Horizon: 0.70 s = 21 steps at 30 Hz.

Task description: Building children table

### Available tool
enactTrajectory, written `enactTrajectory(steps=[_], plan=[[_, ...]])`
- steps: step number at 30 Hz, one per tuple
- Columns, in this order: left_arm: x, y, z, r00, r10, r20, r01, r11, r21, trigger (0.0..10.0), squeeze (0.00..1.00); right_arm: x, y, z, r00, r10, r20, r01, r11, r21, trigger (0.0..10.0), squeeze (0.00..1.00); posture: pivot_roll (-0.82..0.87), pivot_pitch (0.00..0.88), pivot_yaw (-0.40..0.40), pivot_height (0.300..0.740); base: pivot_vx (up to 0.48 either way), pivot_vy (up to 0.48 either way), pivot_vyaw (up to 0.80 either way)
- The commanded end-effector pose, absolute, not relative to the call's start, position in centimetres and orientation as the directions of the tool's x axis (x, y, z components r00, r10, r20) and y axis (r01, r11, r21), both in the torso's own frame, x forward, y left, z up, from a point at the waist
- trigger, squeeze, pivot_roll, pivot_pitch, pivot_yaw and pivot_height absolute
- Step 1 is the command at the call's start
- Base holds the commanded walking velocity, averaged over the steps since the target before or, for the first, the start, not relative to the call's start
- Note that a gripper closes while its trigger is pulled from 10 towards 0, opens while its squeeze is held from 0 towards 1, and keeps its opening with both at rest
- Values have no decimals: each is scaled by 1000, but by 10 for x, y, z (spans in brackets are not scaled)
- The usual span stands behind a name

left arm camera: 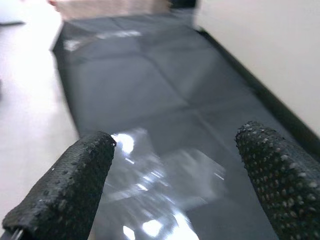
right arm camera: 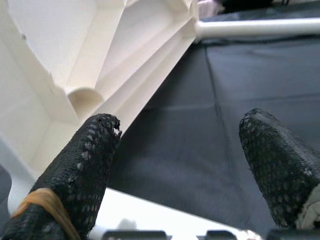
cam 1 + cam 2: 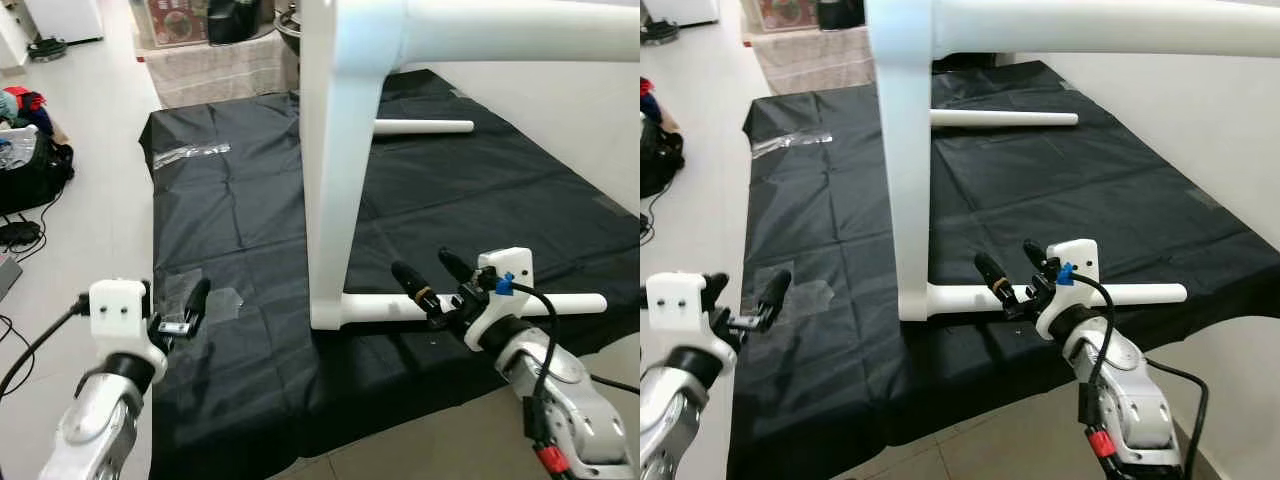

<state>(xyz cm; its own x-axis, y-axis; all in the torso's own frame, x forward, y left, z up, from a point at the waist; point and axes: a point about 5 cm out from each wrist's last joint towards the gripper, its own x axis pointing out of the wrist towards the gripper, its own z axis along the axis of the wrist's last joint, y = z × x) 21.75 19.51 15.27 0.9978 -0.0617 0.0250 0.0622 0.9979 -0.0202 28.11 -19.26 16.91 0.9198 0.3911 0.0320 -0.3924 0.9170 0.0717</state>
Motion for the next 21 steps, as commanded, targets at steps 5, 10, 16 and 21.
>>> enactTrajectory(steps=[5,10,16,21], plan=[[216,181,150,993,-117,19,117,992,-48,10000,0,283,-190,169,916,399,42,-401,915,53,10000,0,-66,74,1,740,0,-475,0],[219,183,151,993,-112,22,113,992,-52,10000,0,286,-188,170,906,420,41,-421,907,-2,10000,0,-62,74,4,740,0,-480,0],[221,184,152,993,-115,26,116,992,-57,10000,0,288,-184,173,889,457,19,-451,882,-135,10000,0,-67,75,13,740,0,-480,0],[222,180,151,991,-128,23,130,990,-64,10000,0,289,-183,179,876,481,18,-469,861,-197,10000,0,-72,76,16,740,0,-480,0]])
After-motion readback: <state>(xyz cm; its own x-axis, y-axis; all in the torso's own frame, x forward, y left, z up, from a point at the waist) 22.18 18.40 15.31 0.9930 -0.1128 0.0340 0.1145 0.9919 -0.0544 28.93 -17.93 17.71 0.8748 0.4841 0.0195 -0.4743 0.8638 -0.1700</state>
